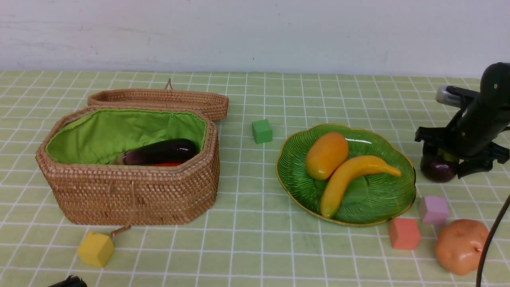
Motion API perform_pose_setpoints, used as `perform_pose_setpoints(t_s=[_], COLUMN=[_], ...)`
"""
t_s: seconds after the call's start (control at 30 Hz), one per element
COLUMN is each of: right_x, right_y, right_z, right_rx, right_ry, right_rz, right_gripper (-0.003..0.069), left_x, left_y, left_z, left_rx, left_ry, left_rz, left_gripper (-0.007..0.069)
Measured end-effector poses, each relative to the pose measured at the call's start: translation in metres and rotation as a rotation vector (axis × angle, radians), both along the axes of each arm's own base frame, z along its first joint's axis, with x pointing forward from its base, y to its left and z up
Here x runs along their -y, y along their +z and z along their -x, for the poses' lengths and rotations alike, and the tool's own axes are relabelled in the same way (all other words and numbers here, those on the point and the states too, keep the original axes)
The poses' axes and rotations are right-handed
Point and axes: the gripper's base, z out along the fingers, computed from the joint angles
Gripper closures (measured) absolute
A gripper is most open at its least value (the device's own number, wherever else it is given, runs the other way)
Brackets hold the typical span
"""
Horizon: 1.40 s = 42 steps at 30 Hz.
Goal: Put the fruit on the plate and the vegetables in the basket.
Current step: Use the right arm to grab a mangosteen and put it into the right plate
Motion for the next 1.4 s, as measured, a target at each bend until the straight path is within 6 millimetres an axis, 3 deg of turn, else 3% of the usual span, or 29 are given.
perform_pose_setpoints(t_s=[0.43, 0.57, 0.67, 0.7, 0.73, 0.77, 0.9, 0.93, 1.1, 1.23, 1.4], right_x=[0.000, 0.002, 0.001, 0.000, -0.003, -0.007, -0.034, -0.056, -0.113, -0.127, -0.128], right_y=[0.001, 0.011, 0.043, 0.042, 0.064, 0.072, 0.088, 0.088, 0.075, 0.060, 0.039], right_z=[0.000, 0.006, 0.015, 0.015, 0.023, 0.026, 0.039, 0.044, 0.053, 0.052, 0.047], right_rx=[0.004, -0.010, 0.040, 0.038, 0.071, 0.075, 0.055, 0.021, -0.066, -0.108, -0.165], right_ry=[0.095, 0.115, 0.123, 0.126, 0.125, 0.132, 0.225, 0.295, 0.462, 0.487, 0.461], right_rz=[0.044, 0.067, 0.074, 0.074, 0.056, 0.042, -0.018, -0.054, -0.086, -0.072, -0.074], right_gripper=[0.0118, 0.0118, 0.0118, 0.0118, 0.0118, 0.0118, 0.0118, 0.0118, 0.0118, 0.0118, 0.0118], left_x=[0.000, 0.000, 0.000, 0.000, 0.000, 0.000, 0.000, 0.000, 0.000, 0.000, 0.000], left_y=[0.000, 0.000, 0.000, 0.000, 0.000, 0.001, 0.001, 0.001, 0.001, 0.001, 0.002], left_z=[0.000, 0.000, 0.000, 0.000, 0.000, 0.000, 0.000, 0.000, 0.000, 0.000, 0.000], left_rx=[0.002, 0.002, 0.003, 0.004, 0.006, 0.008, 0.014, 0.017, 0.024, 0.028, 0.034], left_ry=[0.000, 0.000, 0.000, 0.000, 0.000, 0.000, 0.001, 0.001, 0.003, 0.002, 0.002], left_rz=[-0.002, -0.003, -0.002, -0.001, 0.000, 0.001, -0.002, -0.006, -0.013, -0.009, -0.007], left_gripper=[0.0589, 0.0589, 0.0589, 0.0589, 0.0589, 0.0589, 0.0588, 0.0588, 0.0588, 0.0588, 0.0586])
